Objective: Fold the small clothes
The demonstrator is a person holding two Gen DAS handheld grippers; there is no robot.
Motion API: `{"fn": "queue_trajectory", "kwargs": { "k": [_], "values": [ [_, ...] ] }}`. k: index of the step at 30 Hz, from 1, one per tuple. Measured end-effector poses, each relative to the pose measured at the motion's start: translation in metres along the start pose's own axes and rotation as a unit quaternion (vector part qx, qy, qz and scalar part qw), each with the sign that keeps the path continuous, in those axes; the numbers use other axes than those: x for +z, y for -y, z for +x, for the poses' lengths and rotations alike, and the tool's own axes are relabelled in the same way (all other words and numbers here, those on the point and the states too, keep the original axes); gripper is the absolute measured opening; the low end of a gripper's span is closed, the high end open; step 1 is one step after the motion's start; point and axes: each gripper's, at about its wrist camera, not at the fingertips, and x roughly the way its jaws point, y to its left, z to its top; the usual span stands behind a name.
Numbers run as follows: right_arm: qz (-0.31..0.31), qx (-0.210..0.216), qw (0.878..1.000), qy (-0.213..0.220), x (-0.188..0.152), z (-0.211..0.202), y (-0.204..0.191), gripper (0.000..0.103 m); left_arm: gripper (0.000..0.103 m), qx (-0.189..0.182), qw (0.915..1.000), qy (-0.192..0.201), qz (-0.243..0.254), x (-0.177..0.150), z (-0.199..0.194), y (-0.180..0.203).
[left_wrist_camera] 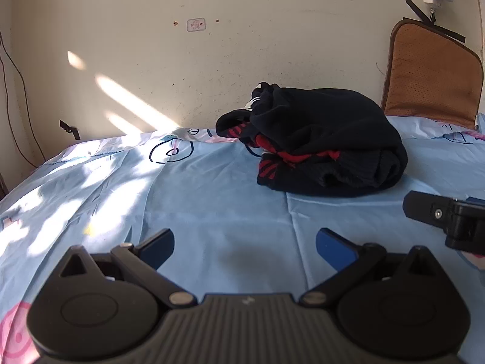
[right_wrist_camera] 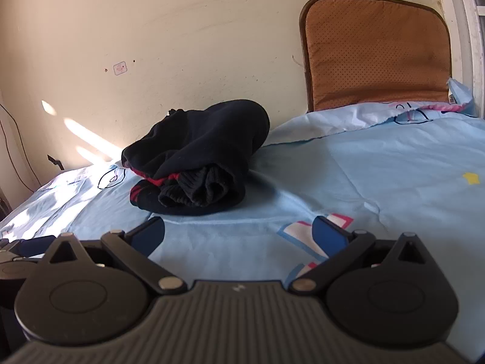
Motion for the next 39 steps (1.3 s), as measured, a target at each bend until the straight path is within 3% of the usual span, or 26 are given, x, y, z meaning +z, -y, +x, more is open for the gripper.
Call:
{"fn": "queue_trajectory", "kwargs": {
  "k": [39],
  "values": [
    [-0.004,0.019,1.000,0.001,-0.0004,-0.0023,-0.0009,0.103,0.103,0.044,0.9988,0.014,-0.014,0.0008,-0.0083,-0.0061]
  ]
}}
